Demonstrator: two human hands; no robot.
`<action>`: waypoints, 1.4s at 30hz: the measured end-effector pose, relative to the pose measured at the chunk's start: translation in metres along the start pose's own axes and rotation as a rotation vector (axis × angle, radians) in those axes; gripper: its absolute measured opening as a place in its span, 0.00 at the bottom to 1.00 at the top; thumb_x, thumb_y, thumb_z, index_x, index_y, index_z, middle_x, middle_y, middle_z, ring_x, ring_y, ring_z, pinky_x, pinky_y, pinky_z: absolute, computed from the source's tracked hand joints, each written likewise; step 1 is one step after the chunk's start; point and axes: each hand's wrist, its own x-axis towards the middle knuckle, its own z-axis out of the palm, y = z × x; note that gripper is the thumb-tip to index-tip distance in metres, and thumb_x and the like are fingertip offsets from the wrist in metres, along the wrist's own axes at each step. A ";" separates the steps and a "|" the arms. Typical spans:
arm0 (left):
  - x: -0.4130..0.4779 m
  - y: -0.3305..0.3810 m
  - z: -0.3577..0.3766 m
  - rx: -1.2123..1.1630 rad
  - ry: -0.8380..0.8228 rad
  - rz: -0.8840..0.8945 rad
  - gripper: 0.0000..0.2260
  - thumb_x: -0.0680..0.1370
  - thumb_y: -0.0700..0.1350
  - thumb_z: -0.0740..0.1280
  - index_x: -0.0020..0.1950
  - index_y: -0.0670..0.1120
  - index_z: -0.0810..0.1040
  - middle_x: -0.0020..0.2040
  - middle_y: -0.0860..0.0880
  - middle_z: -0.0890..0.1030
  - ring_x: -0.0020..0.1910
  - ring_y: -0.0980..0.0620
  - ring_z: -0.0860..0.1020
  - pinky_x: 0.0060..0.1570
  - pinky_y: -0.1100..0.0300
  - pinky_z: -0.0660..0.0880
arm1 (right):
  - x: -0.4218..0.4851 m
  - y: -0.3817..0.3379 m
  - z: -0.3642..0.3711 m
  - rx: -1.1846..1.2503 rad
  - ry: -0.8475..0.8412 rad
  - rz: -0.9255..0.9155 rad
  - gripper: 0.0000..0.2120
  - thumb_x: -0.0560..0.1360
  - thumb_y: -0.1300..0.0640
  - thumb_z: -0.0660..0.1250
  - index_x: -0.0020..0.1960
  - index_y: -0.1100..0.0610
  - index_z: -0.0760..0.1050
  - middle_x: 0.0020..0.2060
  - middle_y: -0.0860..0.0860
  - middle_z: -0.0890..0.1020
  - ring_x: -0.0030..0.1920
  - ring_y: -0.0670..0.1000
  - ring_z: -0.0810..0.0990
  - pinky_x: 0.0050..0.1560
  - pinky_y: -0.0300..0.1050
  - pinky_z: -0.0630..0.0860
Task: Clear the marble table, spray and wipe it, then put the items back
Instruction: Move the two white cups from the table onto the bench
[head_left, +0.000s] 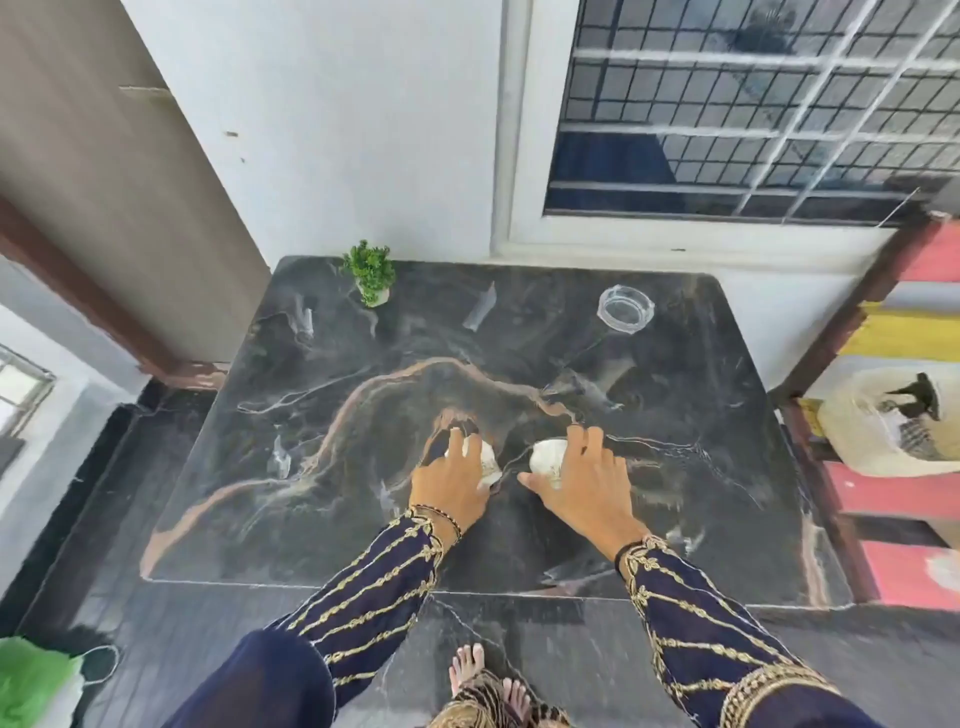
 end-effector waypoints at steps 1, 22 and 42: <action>0.007 0.000 -0.002 0.009 -0.019 0.004 0.25 0.79 0.48 0.62 0.74 0.47 0.60 0.75 0.45 0.62 0.59 0.41 0.79 0.49 0.50 0.78 | 0.002 0.001 0.003 0.029 -0.034 0.026 0.44 0.69 0.28 0.67 0.70 0.61 0.67 0.60 0.58 0.74 0.53 0.61 0.81 0.54 0.55 0.76; 0.068 0.079 -0.016 0.158 -0.146 0.203 0.15 0.79 0.37 0.57 0.65 0.37 0.71 0.59 0.36 0.79 0.58 0.36 0.79 0.55 0.48 0.75 | -0.004 0.090 -0.022 0.462 0.043 0.299 0.31 0.71 0.40 0.70 0.67 0.55 0.66 0.63 0.51 0.74 0.60 0.57 0.75 0.64 0.54 0.63; 0.134 0.544 0.076 -0.117 -0.321 0.383 0.14 0.81 0.44 0.57 0.61 0.38 0.74 0.58 0.36 0.79 0.58 0.37 0.77 0.53 0.49 0.73 | -0.048 0.562 0.007 0.474 0.138 0.642 0.31 0.69 0.37 0.72 0.60 0.58 0.70 0.47 0.56 0.84 0.48 0.61 0.82 0.56 0.55 0.73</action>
